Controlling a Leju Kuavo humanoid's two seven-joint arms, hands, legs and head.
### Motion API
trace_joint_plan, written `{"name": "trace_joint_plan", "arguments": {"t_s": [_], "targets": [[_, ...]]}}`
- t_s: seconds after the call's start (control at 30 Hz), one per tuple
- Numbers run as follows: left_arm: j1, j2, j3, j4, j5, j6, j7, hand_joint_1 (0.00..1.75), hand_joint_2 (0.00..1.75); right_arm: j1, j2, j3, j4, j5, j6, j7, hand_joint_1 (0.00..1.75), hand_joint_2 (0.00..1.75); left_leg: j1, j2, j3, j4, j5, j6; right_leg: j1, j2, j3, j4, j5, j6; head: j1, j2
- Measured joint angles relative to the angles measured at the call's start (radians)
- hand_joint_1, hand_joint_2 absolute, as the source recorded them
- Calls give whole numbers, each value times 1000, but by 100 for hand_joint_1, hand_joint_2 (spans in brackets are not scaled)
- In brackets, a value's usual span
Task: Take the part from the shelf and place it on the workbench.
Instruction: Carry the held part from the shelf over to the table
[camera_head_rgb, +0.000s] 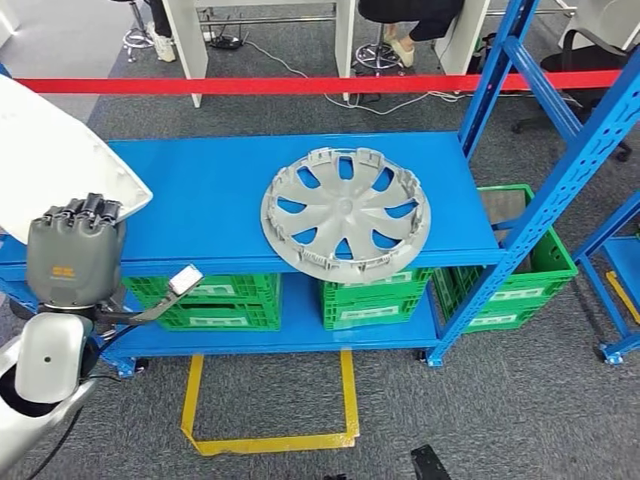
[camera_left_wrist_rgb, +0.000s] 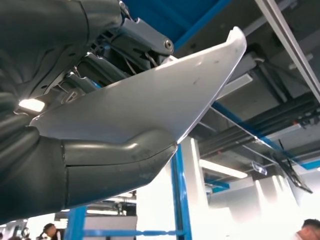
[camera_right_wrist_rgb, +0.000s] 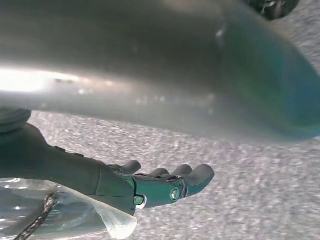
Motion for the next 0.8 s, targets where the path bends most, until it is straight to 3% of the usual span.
{"name": "trace_joint_plan", "arguments": {"t_s": [0.03, 0.07, 0.1, 0.17, 0.23, 0.3, 0.33, 0.4, 0.47, 0.5, 0.53, 0.57, 0.63, 0.7, 0.73, 0.8], "targets": [[7, 6, 6, -3, 0, 0, 0, 175, 175, -2, 0, 3, 0, 1, 0, 4, 0, 0, 0, 0, -17, 4, 10, -2, 0, 0, 12, 15, 17, 1, 0, 0], [15, 12, 11, -7, 0, 1, 0, 175, 175, -3, 0, 7, 0, 3, 0, 7, 0, 0, 0, 0, -33, 9, 19, -4, 0, -1, 41, -6, 47, 2, 0, 0], [23, 18, 18, -11, 0, 3, 0, 175, 175, -6, 1, 10, 0, 4, -1, 9, 0, 0, 0, 0, -48, 15, 27, -7, 0, -1, 87, -60, 73, 1, 0, 0], [37, 33, 34, -23, 0, 8, 0, 175, 175, -12, 2, 16, 0, 6, -3, 13, 0, 0, -1, 0, -71, 30, 40, -16, 1, 0, 192, -204, 70, -4, 0, 0], [44, 48, 47, -34, 0, 15, 0, 175, 175, -18, 5, 21, 0, 7, -5, 16, 0, 0, -3, 1, -83, 38, 55, -25, 4, 2, 237, -284, 41, -12, 0, 0], [50, 60, 53, -40, 0, 18, 0, 175, 175, -19, 10, 26, 0, 7, -6, 18, 0, 0, -1, 0, -88, 39, 62, -34, 4, 1, 223, -291, 49, -29, -1, 0], [54, 66, 54, -42, 0, 18, 0, 175, 175, -20, 13, 28, 0, 7, -7, 18, 0, 0, 1, -2, -93, 50, 42, -41, 3, -1, 216, -291, 59, -39, -2, 0], [58, 79, 57, -46, 0, 18, 0, 175, 175, -24, 16, 31, 0, 6, -9, 19, 0, 0, 6, -5, -115, 127, -51, -54, 0, -5, 197, -291, 83, -53, -6, 0], [61, 93, 61, -51, 0, 18, 0, 175, 175, -26, 17, 35, 0, 7, -11, 20, 0, 0, 12, -5, -140, 260, -143, -64, 0, -6, 169, -289, 109, -56, -9, 0], [63, 101, 63, -54, 0, 18, 0, 175, 175, -27, 18, 37, 0, 8, -11, 21, 0, 0, 14, -5, -144, 312, -159, -67, 0, -6, 152, -287, 121, -55, -9, 0], [65, 109, 65, -57, 0, 18, 0, 175, 175, -28, 20, 39, 0, 10, -12, 22, 0, 0, 17, -5, -135, 335, -150, -70, 0, -6, 135, -285, 131, -54, -9, 0], [66, 117, 68, -61, 0, 18, 0, 175, 175, -29, 23, 40, 0, 12, -12, 24, 0, 0, 19, -5, -111, 324, -125, -71, 0, -6, 118, -282, 141, -51, -9, 0], [67, 135, 76, -72, 0, 19, 0, 175, 175, -33, 31, 43, 0, 19, -15, 25, 0, 0, 23, -6, -19, 211, -79, -71, 0, -5, 90, -275, 159, -44, -9, 0], [68, 155, 85, -86, 0, 22, 0, 175, 175, -40, 37, 45, 0, 25, -18, 25, 0, 0, 21, -9, 74, 70, -87, -64, 2, -3, 76, -271, 176, -33, -8, 0], [69, 164, 90, -91, 0, 24, 0, 175, 175, -44, 40, 45, 0, 26, -19, 24, 0, 0, 19, -10, 96, 30, -99, -58, 2, -2, 71, -272, 186, -27, -8, 0], [72, 177, 95, -96, 0, 28, 0, 175, 175, -46, 43, 45, 0, 21, -20, 22, 0, 0, 16, -10, 93, 8, -94, -42, 0, -2, 64, -277, 203, -15, -8, 0]]}}
